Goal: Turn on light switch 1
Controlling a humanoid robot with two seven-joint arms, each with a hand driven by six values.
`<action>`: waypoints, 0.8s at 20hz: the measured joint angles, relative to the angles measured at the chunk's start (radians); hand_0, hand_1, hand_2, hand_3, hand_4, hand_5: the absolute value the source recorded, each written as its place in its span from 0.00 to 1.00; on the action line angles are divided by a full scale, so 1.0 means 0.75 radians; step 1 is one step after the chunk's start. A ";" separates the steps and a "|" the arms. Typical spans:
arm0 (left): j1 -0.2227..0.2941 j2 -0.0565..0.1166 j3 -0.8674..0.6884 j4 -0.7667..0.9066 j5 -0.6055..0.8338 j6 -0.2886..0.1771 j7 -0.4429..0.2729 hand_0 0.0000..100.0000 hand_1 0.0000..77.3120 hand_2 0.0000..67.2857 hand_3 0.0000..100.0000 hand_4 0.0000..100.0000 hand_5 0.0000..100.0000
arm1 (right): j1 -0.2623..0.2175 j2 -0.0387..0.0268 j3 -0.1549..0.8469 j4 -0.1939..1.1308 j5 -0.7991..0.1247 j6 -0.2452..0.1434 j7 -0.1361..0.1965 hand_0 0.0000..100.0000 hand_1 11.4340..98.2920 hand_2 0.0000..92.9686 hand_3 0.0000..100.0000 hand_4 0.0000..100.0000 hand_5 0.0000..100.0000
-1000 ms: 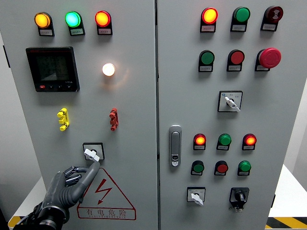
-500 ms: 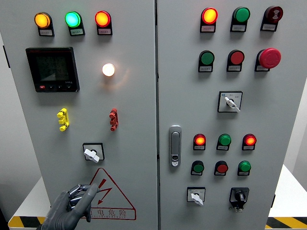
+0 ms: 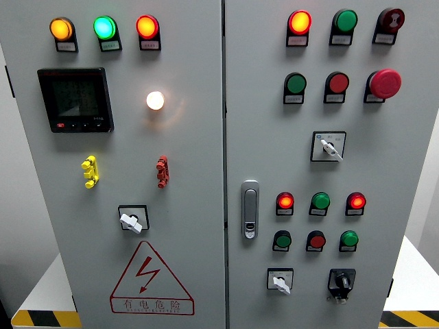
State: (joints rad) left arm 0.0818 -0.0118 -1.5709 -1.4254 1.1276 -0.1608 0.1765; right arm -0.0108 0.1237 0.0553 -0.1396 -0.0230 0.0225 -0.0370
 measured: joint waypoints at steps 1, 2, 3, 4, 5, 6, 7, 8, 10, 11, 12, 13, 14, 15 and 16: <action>0.019 0.003 0.014 0.079 -0.001 -0.001 -0.031 0.00 0.33 0.37 0.46 0.63 0.52 | 0.000 -0.0001 0.000 0.000 0.000 0.000 0.000 0.00 0.09 0.00 0.20 0.19 0.11; 0.032 0.010 0.028 0.166 -0.003 -0.002 -0.064 0.00 0.31 0.37 0.45 0.62 0.52 | 0.000 -0.0003 0.000 0.000 0.000 0.000 0.000 0.00 0.09 0.00 0.20 0.19 0.11; 0.037 0.020 0.045 0.262 -0.004 -0.003 -0.104 0.00 0.30 0.36 0.45 0.61 0.51 | 0.000 -0.0002 0.000 0.000 0.000 0.000 0.000 0.00 0.09 0.00 0.20 0.19 0.11; 0.039 0.029 0.074 0.373 -0.004 -0.004 -0.152 0.00 0.29 0.36 0.45 0.61 0.51 | 0.000 -0.0001 0.000 0.000 0.000 0.000 0.000 0.00 0.09 0.00 0.20 0.19 0.11; 0.038 0.041 0.114 0.491 -0.004 -0.005 -0.202 0.00 0.27 0.36 0.45 0.61 0.50 | 0.000 0.0002 0.000 0.000 0.000 0.000 0.000 0.00 0.10 0.00 0.20 0.19 0.11; 0.031 0.055 0.162 0.621 -0.005 -0.005 -0.251 0.00 0.26 0.36 0.45 0.61 0.49 | 0.000 0.0000 0.000 0.000 0.000 0.000 0.000 0.00 0.10 0.00 0.20 0.19 0.11; 0.012 0.070 0.213 0.763 -0.006 -0.006 -0.303 0.00 0.23 0.35 0.44 0.60 0.47 | 0.000 -0.0002 0.000 0.000 0.000 0.000 0.000 0.00 0.09 0.00 0.20 0.19 0.11; -0.017 0.080 0.267 0.911 -0.011 -0.006 -0.355 0.00 0.21 0.35 0.43 0.59 0.47 | 0.000 -0.0003 0.000 0.000 0.000 0.000 0.000 0.00 0.09 0.00 0.20 0.19 0.11; -0.078 0.087 0.386 1.170 -0.062 -0.022 -0.441 0.00 0.17 0.34 0.40 0.56 0.46 | 0.000 -0.0004 0.000 0.000 0.000 0.000 0.000 0.00 0.09 0.00 0.20 0.19 0.11; -0.104 0.088 0.460 1.295 -0.121 -0.048 -0.467 0.00 0.16 0.34 0.35 0.52 0.43 | 0.000 -0.0001 0.000 0.000 0.000 0.000 0.000 0.00 0.09 0.00 0.20 0.19 0.11; -0.124 0.087 0.539 1.399 -0.193 -0.079 -0.481 0.00 0.16 0.33 0.31 0.49 0.41 | 0.000 -0.0003 0.000 0.000 0.000 0.000 0.000 0.00 0.09 0.00 0.20 0.19 0.11; -0.134 0.084 0.623 1.488 -0.267 -0.108 -0.487 0.00 0.16 0.32 0.26 0.46 0.38 | 0.000 -0.0004 -0.001 0.000 0.000 0.000 0.000 0.00 0.09 0.00 0.20 0.19 0.11; -0.140 0.082 0.710 1.558 -0.334 -0.131 -0.490 0.00 0.15 0.30 0.16 0.38 0.35 | 0.000 -0.0007 -0.001 0.000 0.000 0.001 0.000 0.00 0.09 0.00 0.20 0.19 0.11; -0.142 0.080 0.801 1.617 -0.394 -0.149 -0.490 0.00 0.14 0.28 0.14 0.36 0.34 | 0.000 -0.0006 -0.001 0.000 0.000 0.000 0.000 0.00 0.09 0.00 0.20 0.19 0.11; -0.143 0.079 0.894 1.664 -0.450 -0.161 -0.489 0.00 0.10 0.25 0.10 0.30 0.32 | 0.000 -0.0002 -0.001 0.000 0.000 0.000 0.000 0.00 0.09 0.00 0.20 0.19 0.11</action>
State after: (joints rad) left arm -0.0253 0.0476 -0.9005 -0.1777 0.7898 -0.2818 -0.1904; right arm -0.0109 0.1235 0.0543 -0.1396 -0.0230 0.0229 -0.0370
